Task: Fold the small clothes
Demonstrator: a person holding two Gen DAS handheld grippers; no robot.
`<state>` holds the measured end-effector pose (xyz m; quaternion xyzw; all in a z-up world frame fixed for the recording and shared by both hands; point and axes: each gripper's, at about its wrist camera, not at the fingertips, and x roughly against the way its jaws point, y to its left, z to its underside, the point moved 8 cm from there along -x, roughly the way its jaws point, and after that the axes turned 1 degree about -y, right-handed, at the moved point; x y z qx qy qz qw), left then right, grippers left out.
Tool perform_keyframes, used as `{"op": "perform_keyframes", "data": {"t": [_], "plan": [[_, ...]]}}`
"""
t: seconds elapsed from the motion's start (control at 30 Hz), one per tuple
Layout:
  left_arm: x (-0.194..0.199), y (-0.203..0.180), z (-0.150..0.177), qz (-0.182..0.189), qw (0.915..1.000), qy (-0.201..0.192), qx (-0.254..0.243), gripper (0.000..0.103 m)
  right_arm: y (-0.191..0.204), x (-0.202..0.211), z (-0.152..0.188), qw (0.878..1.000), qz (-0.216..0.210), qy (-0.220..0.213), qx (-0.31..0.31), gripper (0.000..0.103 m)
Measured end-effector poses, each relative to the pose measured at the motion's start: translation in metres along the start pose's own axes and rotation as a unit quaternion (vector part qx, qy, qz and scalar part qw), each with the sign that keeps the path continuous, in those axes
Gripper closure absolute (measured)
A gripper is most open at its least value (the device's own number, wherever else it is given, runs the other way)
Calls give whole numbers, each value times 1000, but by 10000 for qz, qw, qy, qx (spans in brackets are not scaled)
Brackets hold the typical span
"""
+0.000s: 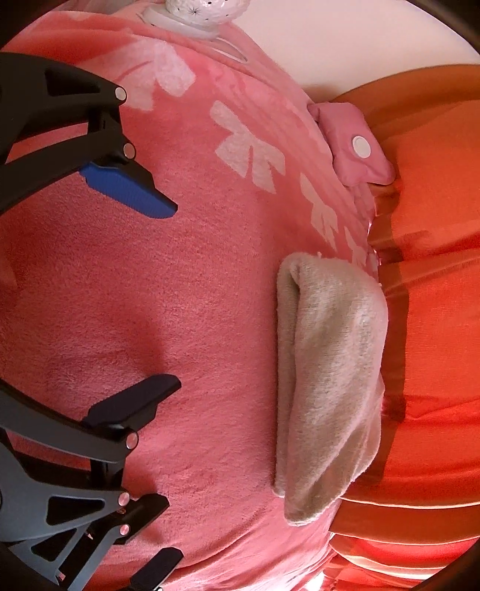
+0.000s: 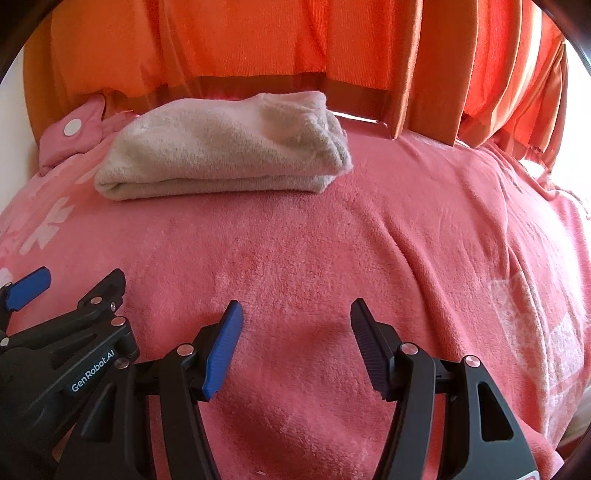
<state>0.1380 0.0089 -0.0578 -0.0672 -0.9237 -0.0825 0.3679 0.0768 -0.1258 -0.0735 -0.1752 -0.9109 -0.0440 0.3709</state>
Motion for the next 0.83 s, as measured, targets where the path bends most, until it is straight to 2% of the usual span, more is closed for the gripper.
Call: {"op": "perform_keyframes", "data": {"t": [0.17,0.3,0.57,0.67,0.83], "plan": [[-2,2,1,27,10000,66,33,19,1,0,0,10000,-2,-7,-21,43],[-3,7,1,-64,9998,108,182,10,-1,1,-1,9999,-57,-31,-96,43],[-3,7,1,55,9996,97,275,11,0,0,-2,9997,-84,-35,-243,43],[-2,6,3,45,9997,63,232,16,3,-1,-2,9997,-43,-33,-226,43],[-3,5,2,68,9997,71,229,17,7,0,-2,9997,10,-48,-255,43]]}}
